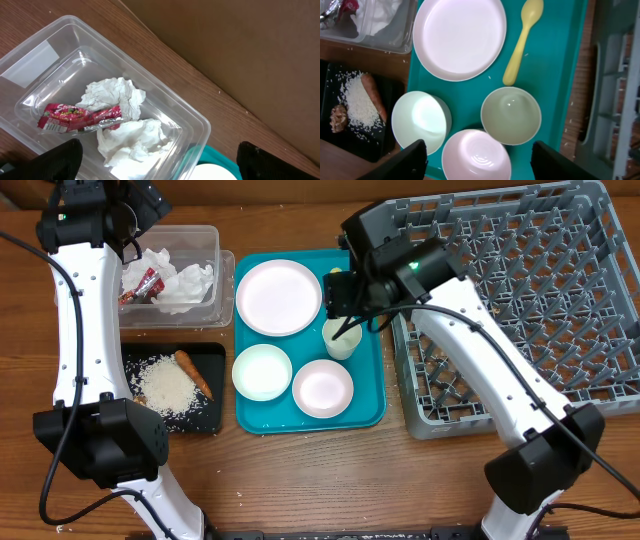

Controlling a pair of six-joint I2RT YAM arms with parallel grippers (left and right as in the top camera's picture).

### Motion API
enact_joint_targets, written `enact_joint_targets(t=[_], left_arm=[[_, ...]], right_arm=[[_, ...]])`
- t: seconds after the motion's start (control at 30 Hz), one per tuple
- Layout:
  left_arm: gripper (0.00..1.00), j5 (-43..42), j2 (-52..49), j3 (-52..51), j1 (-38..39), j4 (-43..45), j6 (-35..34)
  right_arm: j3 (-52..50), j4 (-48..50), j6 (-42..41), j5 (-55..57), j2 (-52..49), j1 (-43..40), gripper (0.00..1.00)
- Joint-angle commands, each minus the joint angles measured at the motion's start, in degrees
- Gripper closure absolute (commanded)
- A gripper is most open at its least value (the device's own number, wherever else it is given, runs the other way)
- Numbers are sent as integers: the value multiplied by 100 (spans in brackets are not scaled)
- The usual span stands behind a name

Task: Sort waste into correct bins and load items into the dishwasher
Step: 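Lower the right gripper onto the white cup and grasp it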

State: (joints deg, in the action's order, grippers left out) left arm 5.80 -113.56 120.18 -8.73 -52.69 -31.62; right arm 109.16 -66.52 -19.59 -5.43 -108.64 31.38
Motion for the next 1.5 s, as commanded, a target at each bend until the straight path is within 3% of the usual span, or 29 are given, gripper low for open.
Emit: enact_joint_targets(t=[0.0, 0.2, 0.8, 1.47], left_arm=[[0, -9, 105, 68, 13, 7, -76], [0, -9, 105, 68, 13, 7, -76], [0, -7, 105, 68, 13, 7, -76], [0, -9, 105, 68, 13, 7, -76]], right_arm=[[-186, 149, -173, -22, -275, 249, 31], [-236, 234, -758, 743, -590, 442, 36], [-238, 564, -898, 562, -1217, 461, 41], [-240, 645, -922, 684, -1657, 533, 61]])
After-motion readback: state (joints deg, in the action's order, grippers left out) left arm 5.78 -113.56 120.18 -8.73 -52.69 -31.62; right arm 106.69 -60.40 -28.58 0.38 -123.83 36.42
